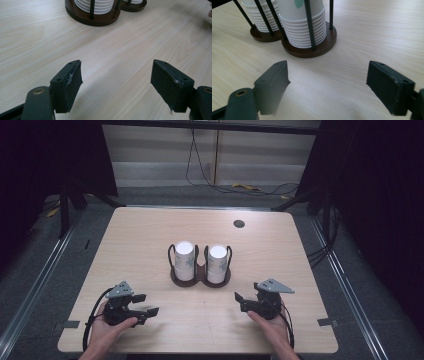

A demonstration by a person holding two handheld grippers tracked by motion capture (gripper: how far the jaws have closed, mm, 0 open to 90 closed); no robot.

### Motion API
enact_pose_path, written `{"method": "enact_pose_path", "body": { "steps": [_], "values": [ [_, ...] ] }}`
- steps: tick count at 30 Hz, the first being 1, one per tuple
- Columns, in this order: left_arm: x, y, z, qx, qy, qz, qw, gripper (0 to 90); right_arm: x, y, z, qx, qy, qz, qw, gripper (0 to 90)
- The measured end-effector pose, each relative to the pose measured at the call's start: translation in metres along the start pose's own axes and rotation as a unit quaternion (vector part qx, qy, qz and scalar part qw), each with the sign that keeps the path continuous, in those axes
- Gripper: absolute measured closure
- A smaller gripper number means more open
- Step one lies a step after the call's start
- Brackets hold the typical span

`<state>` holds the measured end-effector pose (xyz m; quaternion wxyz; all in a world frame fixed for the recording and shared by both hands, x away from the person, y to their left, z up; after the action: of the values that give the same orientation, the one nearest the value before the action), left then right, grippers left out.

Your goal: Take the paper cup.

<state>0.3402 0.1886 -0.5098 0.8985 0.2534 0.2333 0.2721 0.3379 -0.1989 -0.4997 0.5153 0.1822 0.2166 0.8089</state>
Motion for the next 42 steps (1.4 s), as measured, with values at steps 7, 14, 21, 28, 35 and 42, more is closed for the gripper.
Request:
{"method": "enact_pose_path", "body": {
  "steps": [7,14,21,28,35,42],
  "values": [
    [0.001,0.0,0.0,0.002,0.003,0.001,1.0,24.8,0.003,0.001,0.001,-0.007,0.004,0.02,0.9998,14.0],
    [0.003,0.0,0.001,0.0,0.005,0.003,1.0,24.8,0.009,0.0,0.002,0.003,0.028,0.03,0.9991,17.8],
    [0.002,-0.001,0.001,-0.001,0.003,-0.001,1.0,24.9,0.017,0.001,0.003,0.014,0.017,0.059,0.998,21.8],
    [0.0,0.0,0.001,0.003,-0.006,-0.001,1.0,24.9,0.03,0.004,0.011,0.029,0.031,0.089,0.9951,21.3],
    [-0.001,-0.001,0.001,0.004,-0.007,0.001,1.0,24.8,0.039,0.0,0.024,0.036,0.051,0.106,0.9925,24.4],
    [-0.001,-0.001,0.0,0.007,-0.008,0.0,0.9999,24.8,0.053,-0.008,0.036,0.037,0.064,0.134,0.9883,27.9]
  ]
}}
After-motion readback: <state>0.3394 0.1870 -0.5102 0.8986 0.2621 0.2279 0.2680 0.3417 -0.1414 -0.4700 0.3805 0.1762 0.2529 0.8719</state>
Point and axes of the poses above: each handheld gripper's, and its own axes: y roughly backward along the jaws, z roughly out of its top, x roughly to its left, the point moved 4 cm from there along -y, roughly forward along the jaws, and after that the axes turned 2 degrees about -z, right-handed, at the moved point
